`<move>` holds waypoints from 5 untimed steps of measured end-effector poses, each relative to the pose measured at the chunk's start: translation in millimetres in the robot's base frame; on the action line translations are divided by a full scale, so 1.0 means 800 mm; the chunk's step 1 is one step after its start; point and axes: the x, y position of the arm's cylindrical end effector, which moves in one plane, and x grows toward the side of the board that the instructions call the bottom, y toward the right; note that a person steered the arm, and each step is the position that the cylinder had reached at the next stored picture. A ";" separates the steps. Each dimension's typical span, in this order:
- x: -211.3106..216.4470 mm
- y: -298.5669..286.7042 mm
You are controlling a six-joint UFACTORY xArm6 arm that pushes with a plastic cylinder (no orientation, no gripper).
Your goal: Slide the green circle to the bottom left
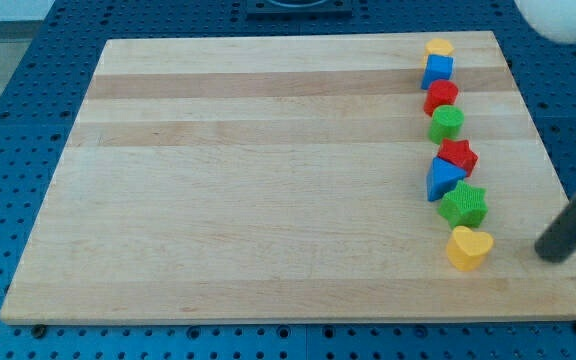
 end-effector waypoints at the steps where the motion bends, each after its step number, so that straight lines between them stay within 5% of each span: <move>1: -0.015 0.003; 5: -0.018 -0.012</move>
